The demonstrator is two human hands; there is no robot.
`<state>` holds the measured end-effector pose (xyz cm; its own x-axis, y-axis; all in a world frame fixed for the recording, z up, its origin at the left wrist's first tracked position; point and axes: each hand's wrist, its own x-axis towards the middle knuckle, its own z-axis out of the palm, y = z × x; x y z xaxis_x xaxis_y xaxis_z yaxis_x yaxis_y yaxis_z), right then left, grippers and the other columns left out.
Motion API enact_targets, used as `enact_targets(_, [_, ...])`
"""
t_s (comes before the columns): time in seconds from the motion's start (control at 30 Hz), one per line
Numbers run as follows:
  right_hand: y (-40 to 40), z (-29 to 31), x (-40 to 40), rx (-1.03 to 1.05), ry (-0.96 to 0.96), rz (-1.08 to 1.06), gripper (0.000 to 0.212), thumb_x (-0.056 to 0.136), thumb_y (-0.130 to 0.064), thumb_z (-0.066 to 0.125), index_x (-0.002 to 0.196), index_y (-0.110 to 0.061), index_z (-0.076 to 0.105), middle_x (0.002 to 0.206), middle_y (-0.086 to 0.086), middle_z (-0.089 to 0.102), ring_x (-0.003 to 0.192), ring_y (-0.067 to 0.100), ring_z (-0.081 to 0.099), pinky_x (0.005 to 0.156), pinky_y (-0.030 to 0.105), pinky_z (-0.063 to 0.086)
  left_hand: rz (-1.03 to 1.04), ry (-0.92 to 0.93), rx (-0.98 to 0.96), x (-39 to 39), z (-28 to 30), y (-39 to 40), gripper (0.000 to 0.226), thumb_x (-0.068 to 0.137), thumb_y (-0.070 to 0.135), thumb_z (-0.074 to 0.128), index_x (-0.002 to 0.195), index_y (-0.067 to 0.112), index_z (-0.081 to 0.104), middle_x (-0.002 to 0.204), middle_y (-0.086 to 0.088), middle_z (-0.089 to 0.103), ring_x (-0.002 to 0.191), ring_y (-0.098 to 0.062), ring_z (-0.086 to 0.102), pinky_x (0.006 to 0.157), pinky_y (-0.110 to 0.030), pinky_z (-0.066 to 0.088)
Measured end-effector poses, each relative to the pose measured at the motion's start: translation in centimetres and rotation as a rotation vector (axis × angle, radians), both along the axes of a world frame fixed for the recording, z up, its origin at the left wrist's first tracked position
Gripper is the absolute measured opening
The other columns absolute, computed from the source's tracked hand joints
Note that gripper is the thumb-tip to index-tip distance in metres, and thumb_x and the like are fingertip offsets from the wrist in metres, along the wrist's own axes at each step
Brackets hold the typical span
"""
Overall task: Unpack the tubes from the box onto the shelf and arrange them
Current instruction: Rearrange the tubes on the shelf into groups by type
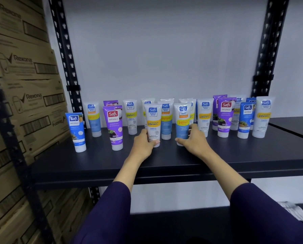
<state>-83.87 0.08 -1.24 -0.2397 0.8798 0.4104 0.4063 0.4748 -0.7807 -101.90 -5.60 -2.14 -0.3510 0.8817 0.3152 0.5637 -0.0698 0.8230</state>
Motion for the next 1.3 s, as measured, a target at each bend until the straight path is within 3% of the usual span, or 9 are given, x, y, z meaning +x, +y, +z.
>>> enact_targets(0.23, [0.09,-0.27,0.17,0.014,-0.009,-0.042,0.053,0.080,-0.016,0.075,0.121,-0.005,0.044,0.123,0.010,0.056,0.104,0.017,0.054,0.083,0.024,0.042,0.007,-0.012,0.003,0.03,0.12,-0.11,0.046,0.085,0.015,0.069,0.126,0.009,0.049,0.132,-0.008,0.056,0.119,-0.020,0.055,0.094,-0.026,0.041])
enact_targets(0.5, [-0.12,-0.25,0.38,0.033,0.002,-0.061,0.051,0.079,-0.016,0.076,0.119,-0.006,0.045,0.119,0.009,0.057,0.100,0.016,0.054,0.081,0.024,0.042,-0.017,-0.004,0.055,0.38,0.42,-0.75,0.058,0.086,0.010,0.068,0.133,0.018,0.034,0.131,-0.009,0.055,0.121,-0.022,0.054,0.090,-0.025,0.041])
enact_targets(0.83, [0.10,-0.48,0.42,0.057,0.015,-0.074,0.054,0.077,-0.016,0.077,0.119,-0.009,0.044,0.119,0.009,0.058,0.108,0.024,0.057,0.085,0.028,0.046,-0.012,0.019,0.056,0.23,0.37,-0.80,0.068,0.086,0.012,0.068,0.138,0.026,0.025,0.134,-0.012,0.054,0.122,-0.025,0.053,0.099,-0.038,0.044])
enact_targets(1.1, [0.15,-0.50,0.41,0.031,0.026,-0.072,0.057,0.077,-0.016,0.077,0.121,-0.009,0.043,0.124,0.010,0.056,0.112,0.023,0.056,0.085,0.027,0.044,-0.026,0.013,0.055,0.26,0.39,-0.80,0.066,0.086,0.013,0.067,0.137,0.024,0.025,0.135,-0.010,0.053,0.124,-0.023,0.052,0.099,-0.035,0.043])
enact_targets(1.3, [0.32,-0.53,0.35,0.022,-0.012,-0.081,0.057,0.076,-0.017,0.078,0.121,-0.008,0.043,0.124,0.010,0.055,0.113,0.025,0.056,0.090,0.032,0.046,-0.008,0.001,0.045,0.25,0.25,-0.62,0.057,0.085,0.014,0.069,0.130,0.015,0.034,0.133,-0.011,0.054,0.117,-0.021,0.056,0.088,-0.024,0.041])
